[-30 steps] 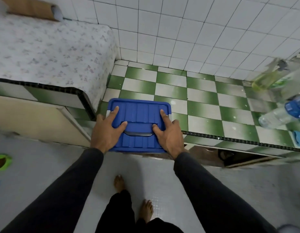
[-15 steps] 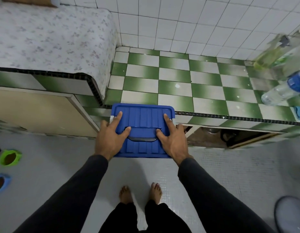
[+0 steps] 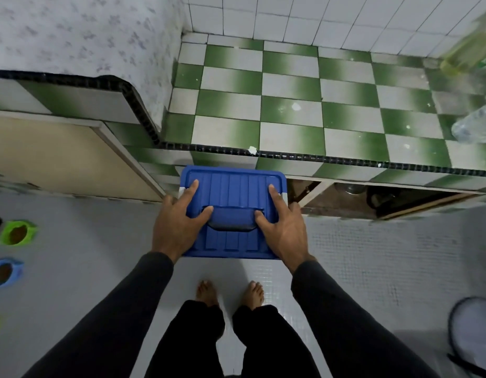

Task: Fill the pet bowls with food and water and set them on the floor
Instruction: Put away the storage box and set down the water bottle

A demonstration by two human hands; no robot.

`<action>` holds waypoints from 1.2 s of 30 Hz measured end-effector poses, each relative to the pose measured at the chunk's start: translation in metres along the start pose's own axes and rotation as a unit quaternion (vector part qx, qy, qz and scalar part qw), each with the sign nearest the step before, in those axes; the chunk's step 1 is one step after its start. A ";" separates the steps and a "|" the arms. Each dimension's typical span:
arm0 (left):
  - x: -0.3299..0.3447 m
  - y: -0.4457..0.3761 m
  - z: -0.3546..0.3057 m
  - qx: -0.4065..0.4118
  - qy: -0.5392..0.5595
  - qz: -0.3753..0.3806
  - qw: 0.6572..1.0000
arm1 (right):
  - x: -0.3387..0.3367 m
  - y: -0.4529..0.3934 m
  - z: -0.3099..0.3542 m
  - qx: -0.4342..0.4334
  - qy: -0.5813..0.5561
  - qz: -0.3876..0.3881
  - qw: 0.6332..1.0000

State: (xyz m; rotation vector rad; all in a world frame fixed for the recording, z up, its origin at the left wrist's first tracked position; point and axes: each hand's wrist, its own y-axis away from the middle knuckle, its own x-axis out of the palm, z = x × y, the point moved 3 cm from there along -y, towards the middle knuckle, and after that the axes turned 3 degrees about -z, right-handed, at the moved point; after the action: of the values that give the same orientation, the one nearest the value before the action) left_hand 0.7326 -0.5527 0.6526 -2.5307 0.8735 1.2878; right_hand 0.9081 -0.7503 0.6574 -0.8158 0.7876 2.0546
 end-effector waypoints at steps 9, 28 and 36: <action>0.078 -0.018 0.056 -0.002 0.002 0.015 1.000 | 0.073 -0.035 -0.064 -0.022 -0.003 -0.024 0.999; 0.309 -0.119 0.231 0.026 0.113 -0.015 0.993 | 0.293 -0.172 -0.207 -0.052 -0.017 -0.073 0.996; 0.376 -0.159 0.283 0.055 0.126 -0.015 0.990 | 0.355 -0.217 -0.251 -0.052 -0.044 -0.083 0.994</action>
State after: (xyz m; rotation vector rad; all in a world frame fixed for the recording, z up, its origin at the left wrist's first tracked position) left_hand 0.8017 -0.4701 0.1673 -2.6437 0.9209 0.8982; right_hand 0.9813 -0.6764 0.1830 -0.8148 0.5491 1.9812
